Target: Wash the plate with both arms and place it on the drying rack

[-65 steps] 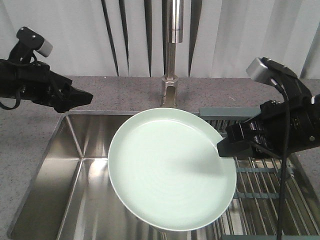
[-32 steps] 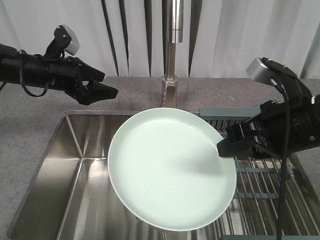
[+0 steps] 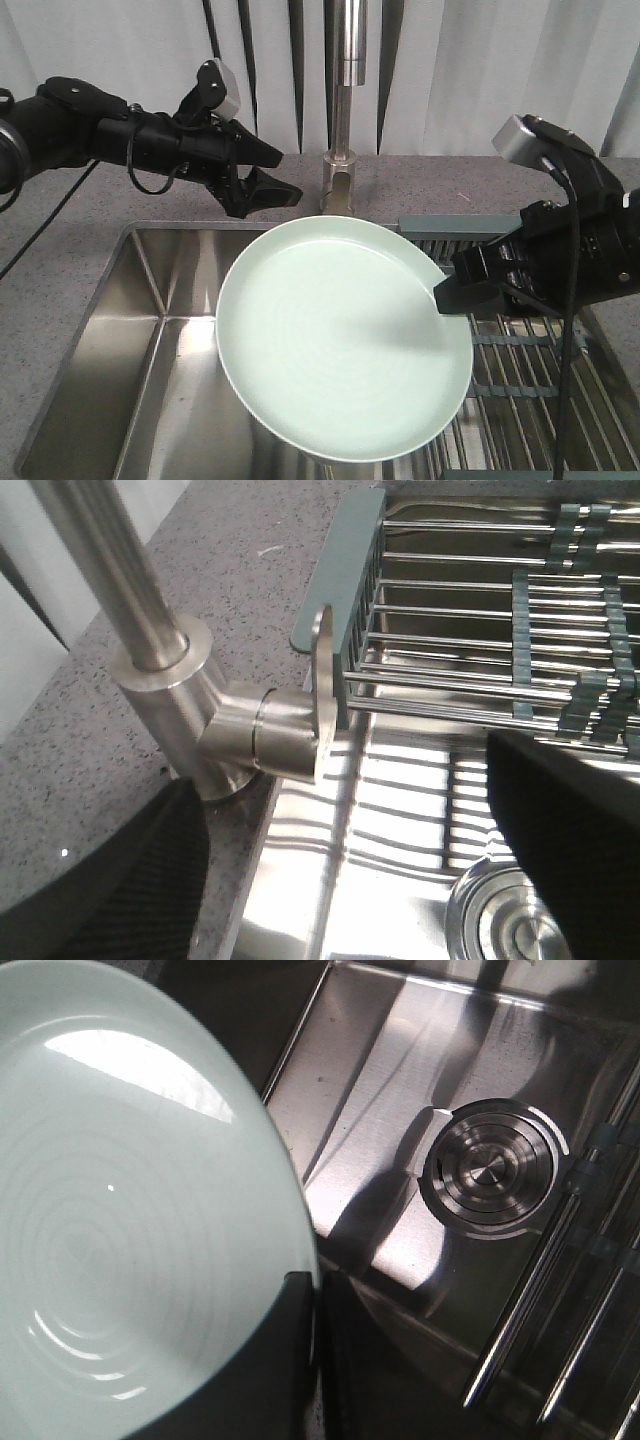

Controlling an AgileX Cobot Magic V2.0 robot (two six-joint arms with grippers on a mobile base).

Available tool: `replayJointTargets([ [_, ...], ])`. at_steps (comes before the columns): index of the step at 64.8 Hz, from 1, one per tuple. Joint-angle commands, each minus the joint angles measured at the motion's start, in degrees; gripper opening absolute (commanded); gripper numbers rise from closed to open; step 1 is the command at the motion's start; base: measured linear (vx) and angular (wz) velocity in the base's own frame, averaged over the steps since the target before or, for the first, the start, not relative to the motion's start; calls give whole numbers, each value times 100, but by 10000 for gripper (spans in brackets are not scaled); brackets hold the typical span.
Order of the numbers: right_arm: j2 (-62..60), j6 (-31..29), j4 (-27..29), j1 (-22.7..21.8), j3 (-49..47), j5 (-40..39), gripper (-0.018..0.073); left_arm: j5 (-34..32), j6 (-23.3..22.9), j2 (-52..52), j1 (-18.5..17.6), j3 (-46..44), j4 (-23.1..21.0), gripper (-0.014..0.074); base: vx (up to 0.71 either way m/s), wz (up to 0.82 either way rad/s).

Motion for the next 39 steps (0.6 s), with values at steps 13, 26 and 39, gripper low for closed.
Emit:
replayJointTargets([
  [13, -156, -44, 270, -3, -124, -136, -8, -304, 36, 31, -464, -641, -503, 562, 0, 0],
  [26, -156, -44, 270, -3, -124, -129, -8, -580, 40, 209, -721, -859, -534, 559, 0, 0],
  [39, -156, -44, 270, -3, -124, -129, -8, -288, 40, 321, -831, -955, -543, 559, 0, 0],
])
